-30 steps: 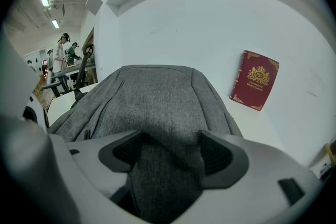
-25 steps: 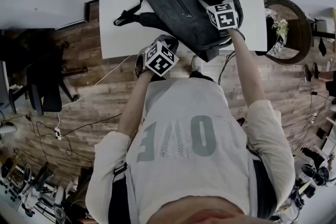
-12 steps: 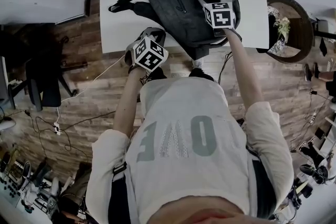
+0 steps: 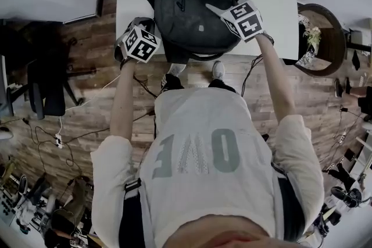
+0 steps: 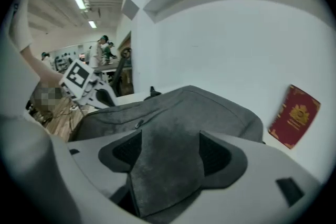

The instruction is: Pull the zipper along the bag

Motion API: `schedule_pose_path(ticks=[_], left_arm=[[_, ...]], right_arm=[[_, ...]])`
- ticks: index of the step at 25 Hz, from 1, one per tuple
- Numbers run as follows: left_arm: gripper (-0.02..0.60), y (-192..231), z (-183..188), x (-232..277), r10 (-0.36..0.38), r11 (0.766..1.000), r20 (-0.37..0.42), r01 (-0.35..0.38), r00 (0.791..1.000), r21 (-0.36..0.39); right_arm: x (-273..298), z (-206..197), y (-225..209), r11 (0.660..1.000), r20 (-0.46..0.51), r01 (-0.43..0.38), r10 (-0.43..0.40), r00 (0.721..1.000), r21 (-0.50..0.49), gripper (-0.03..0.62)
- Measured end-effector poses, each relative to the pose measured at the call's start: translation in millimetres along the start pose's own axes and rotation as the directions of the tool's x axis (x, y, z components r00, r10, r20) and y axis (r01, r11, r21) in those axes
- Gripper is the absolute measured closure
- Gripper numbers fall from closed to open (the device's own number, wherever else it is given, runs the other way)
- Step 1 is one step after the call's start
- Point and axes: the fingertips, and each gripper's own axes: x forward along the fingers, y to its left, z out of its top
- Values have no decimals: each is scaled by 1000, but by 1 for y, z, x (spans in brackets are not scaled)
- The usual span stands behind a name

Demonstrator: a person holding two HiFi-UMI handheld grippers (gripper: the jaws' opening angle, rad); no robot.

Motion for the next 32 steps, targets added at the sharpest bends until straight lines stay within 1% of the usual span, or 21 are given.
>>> schedule_pose_path(ticks=[2,5,7,8,9,11,13,14,15,16,17,20,22,25,28,31,32], left_arm=[[557,19,-5,1,22,1000,-16,-22,1000,14],[558,31,-7,4,20,999,-21,-19,1000,41],[558,31,-8,6,8,998,-16,-7,1000,60],[558,31,-7,7,3,998,-12,-2,1000,66],[557,30,-7,8,-3,998,-7,3,1000,68],[558,29,-7,7,-12,998,6,12,1000,61],[558,28,-7,5,-18,999,18,17,1000,51],[558,27,-7,3,-23,999,21,22,1000,46],[558,25,-7,2,-29,999,22,28,999,41],[558,24,-7,1,-37,999,21,36,999,38],[558,22,-7,-1,-42,998,21,42,999,37],[558,16,-8,-4,-53,998,17,52,998,33],[558,9,-10,-6,-71,997,8,71,997,40],[558,-2,-14,-13,-98,994,6,98,995,51],[557,-11,-15,-20,-101,994,9,101,995,31],[558,-25,-14,-27,-123,992,11,123,992,13],[557,-29,-14,-30,-132,991,17,132,991,2]], right_arm=[[13,15,32,993,1,-101,101,995,-58,237],[37,20,73,969,-31,-230,228,973,-91,237],[55,13,92,952,-79,-290,284,956,-95,237],[63,8,98,947,-108,-307,297,949,-95,237],[71,3,101,945,-131,-312,299,945,-95,237],[79,-1,101,949,-140,-301,286,948,-96,237],[81,-1,99,957,-126,-272,259,958,-100,241],[82,-1,96,965,-119,-241,229,966,-107,246],[83,0,92,973,-111,-201,189,976,-113,296],[85,0,87,980,-106,-168,157,982,-109,379],[86,-1,84,984,-104,-156,147,984,-90,379],[89,1,77,980,-115,-196,197,974,22,401],[89,2,76,978,-122,-201,206,971,53,411],[91,1,77,983,-116,-182,185,976,34,410],[92,2,77,983,-110,-183,185,977,30,408],[89,1,80,981,-108,-194,195,975,20,402],[89,0,83,979,-108,-204,204,973,8,388]])
